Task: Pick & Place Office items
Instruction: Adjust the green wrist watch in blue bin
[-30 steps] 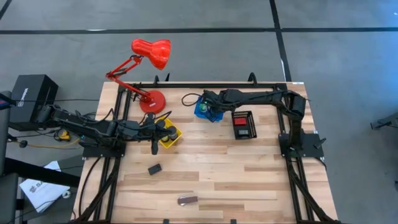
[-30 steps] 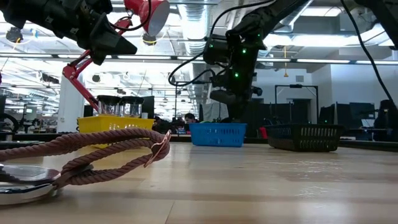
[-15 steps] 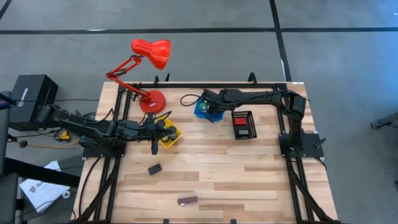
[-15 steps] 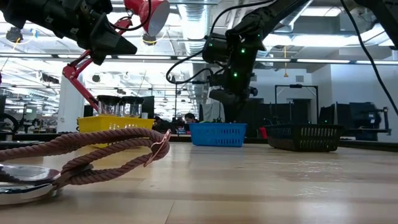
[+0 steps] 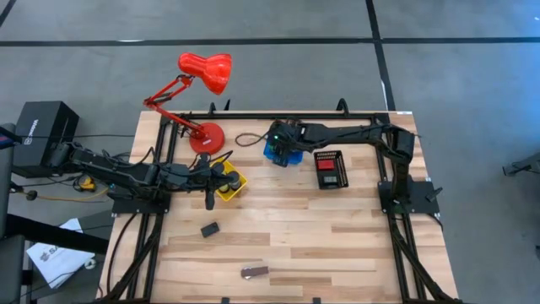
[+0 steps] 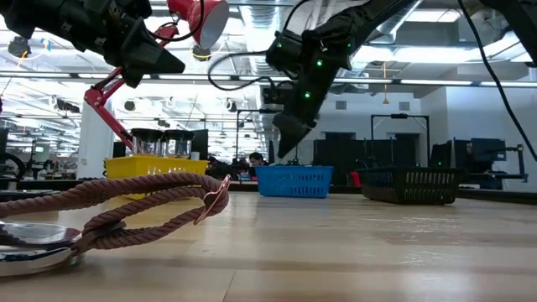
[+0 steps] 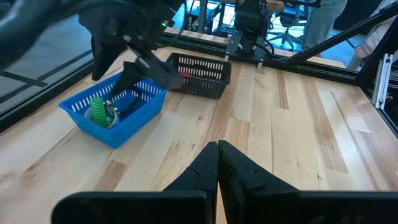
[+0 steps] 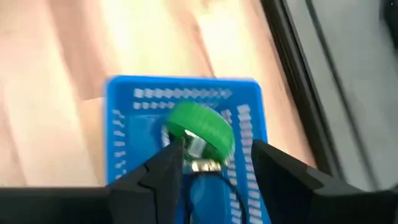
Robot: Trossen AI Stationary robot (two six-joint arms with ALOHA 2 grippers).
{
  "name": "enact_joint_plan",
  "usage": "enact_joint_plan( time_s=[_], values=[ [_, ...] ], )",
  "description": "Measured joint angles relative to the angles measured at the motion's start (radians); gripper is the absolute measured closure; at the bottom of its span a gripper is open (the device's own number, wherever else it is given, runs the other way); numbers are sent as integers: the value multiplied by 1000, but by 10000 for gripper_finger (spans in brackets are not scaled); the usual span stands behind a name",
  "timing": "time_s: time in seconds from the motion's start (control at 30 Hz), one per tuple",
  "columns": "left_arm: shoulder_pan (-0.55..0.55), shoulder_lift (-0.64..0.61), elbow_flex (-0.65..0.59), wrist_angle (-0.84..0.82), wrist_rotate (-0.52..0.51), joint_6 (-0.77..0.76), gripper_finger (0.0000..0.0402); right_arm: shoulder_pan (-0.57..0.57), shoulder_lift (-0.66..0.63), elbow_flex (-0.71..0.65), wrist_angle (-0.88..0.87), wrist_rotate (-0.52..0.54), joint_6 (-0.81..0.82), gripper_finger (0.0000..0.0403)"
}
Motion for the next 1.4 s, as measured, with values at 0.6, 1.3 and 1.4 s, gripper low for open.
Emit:
enact_joint_plan(
  time_s=[0.6,1.3,1.4],
  values=[
    [0,0,0,0,0,0,401,-8,0,0,40,4,-268,226],
    [3,0,0,5,0,5,401,3,142,1,136,185,-303,230],
    [3,0,0,5,0,24,401,4,151,0,142,192,-296,230]
  ],
)
